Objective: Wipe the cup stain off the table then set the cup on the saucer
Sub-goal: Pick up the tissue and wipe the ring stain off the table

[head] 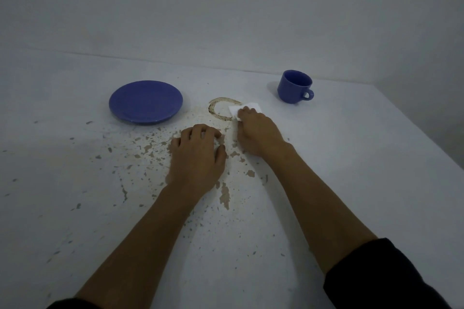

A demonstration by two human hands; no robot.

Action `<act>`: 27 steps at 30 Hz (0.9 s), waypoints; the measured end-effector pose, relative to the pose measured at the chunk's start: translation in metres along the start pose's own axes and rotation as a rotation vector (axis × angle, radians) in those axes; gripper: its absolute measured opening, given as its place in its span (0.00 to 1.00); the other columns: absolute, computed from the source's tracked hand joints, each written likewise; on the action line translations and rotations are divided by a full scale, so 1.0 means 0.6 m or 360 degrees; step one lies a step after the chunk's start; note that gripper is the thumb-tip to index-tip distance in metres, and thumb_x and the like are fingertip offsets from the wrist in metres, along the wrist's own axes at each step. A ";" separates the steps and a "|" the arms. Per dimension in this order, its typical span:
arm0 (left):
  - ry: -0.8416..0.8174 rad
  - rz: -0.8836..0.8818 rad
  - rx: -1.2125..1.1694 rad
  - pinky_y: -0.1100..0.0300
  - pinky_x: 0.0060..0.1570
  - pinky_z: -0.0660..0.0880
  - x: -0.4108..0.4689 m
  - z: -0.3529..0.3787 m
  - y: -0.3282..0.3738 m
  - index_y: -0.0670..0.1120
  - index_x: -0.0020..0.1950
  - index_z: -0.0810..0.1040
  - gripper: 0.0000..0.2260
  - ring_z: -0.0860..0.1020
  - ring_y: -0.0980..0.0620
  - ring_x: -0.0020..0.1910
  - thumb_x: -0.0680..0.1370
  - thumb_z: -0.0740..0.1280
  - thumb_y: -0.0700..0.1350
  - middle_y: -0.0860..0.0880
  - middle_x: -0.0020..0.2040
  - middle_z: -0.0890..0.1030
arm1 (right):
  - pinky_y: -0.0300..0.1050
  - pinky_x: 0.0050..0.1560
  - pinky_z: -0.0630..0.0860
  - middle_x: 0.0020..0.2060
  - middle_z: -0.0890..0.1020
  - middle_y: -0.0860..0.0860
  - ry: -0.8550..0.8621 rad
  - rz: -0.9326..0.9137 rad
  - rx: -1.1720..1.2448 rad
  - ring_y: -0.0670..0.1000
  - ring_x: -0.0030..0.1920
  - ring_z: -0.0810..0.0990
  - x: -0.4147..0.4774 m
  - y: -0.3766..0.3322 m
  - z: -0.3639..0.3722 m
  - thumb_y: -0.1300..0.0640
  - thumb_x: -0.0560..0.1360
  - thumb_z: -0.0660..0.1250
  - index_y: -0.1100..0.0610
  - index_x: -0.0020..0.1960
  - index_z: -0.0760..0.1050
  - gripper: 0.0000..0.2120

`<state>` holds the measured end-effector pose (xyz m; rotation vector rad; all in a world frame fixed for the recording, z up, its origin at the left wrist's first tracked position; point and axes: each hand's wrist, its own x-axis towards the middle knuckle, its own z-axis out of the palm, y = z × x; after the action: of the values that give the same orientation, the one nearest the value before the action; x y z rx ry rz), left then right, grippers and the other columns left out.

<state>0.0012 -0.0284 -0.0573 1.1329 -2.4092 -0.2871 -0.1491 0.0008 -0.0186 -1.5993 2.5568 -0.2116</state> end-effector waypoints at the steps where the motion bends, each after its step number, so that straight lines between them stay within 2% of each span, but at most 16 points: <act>1: -0.0004 -0.0005 -0.0003 0.51 0.60 0.65 0.000 0.000 0.000 0.51 0.61 0.73 0.14 0.71 0.47 0.61 0.78 0.58 0.52 0.49 0.62 0.74 | 0.52 0.72 0.61 0.76 0.60 0.55 -0.0018 -0.0074 -0.0005 0.56 0.74 0.62 -0.004 -0.005 0.006 0.56 0.82 0.53 0.59 0.76 0.56 0.23; 4: 0.0005 -0.0003 -0.0002 0.51 0.61 0.64 -0.001 0.002 -0.002 0.51 0.62 0.73 0.14 0.70 0.48 0.61 0.78 0.58 0.52 0.49 0.63 0.74 | 0.52 0.74 0.58 0.77 0.57 0.53 -0.0101 -0.0212 -0.0020 0.55 0.76 0.59 -0.024 0.007 0.008 0.56 0.83 0.50 0.57 0.76 0.55 0.23; 7: 0.0005 0.0003 -0.0005 0.51 0.61 0.65 -0.001 0.002 -0.004 0.51 0.62 0.73 0.14 0.70 0.48 0.61 0.78 0.58 0.53 0.49 0.63 0.74 | 0.52 0.74 0.58 0.77 0.57 0.52 -0.0136 -0.0108 -0.0036 0.55 0.75 0.61 -0.024 0.033 -0.004 0.55 0.82 0.51 0.53 0.77 0.54 0.23; 11: 0.0015 0.0001 -0.0008 0.51 0.60 0.65 0.000 0.000 -0.003 0.51 0.61 0.73 0.14 0.71 0.48 0.61 0.78 0.58 0.52 0.49 0.62 0.74 | 0.51 0.73 0.60 0.76 0.60 0.54 -0.0051 0.0023 -0.0018 0.56 0.74 0.63 0.000 0.022 -0.004 0.55 0.82 0.54 0.57 0.77 0.55 0.24; 17: 0.0003 0.0009 0.0006 0.49 0.61 0.65 0.000 0.005 -0.007 0.51 0.62 0.73 0.14 0.71 0.47 0.62 0.78 0.59 0.53 0.48 0.63 0.75 | 0.51 0.74 0.59 0.76 0.61 0.54 -0.0018 -0.0193 0.0020 0.56 0.74 0.63 -0.020 0.000 0.013 0.54 0.82 0.50 0.56 0.76 0.58 0.22; 21: -0.0004 0.0011 -0.0005 0.50 0.61 0.65 0.001 0.006 -0.007 0.51 0.62 0.73 0.14 0.71 0.47 0.62 0.78 0.59 0.53 0.48 0.63 0.74 | 0.50 0.71 0.64 0.73 0.68 0.55 -0.0067 -0.0039 -0.0003 0.56 0.70 0.69 -0.019 0.029 -0.008 0.54 0.81 0.53 0.54 0.75 0.61 0.22; 24: -0.0008 0.0012 0.0007 0.50 0.61 0.65 0.000 0.003 -0.005 0.51 0.62 0.73 0.15 0.71 0.47 0.62 0.78 0.58 0.53 0.48 0.63 0.74 | 0.48 0.66 0.68 0.68 0.73 0.56 0.0020 0.0033 0.0020 0.56 0.65 0.73 -0.001 0.015 -0.013 0.57 0.80 0.56 0.57 0.72 0.65 0.21; 27: -0.0006 0.0004 0.0015 0.50 0.60 0.65 0.000 0.002 -0.004 0.51 0.62 0.73 0.14 0.71 0.47 0.61 0.78 0.58 0.53 0.48 0.62 0.74 | 0.49 0.69 0.65 0.71 0.68 0.57 0.0026 0.0005 -0.0029 0.56 0.69 0.69 0.000 -0.011 -0.001 0.59 0.79 0.57 0.59 0.73 0.62 0.23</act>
<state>0.0025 -0.0298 -0.0593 1.1340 -2.4178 -0.2774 -0.1432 -0.0018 -0.0168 -1.6064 2.5807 -0.2031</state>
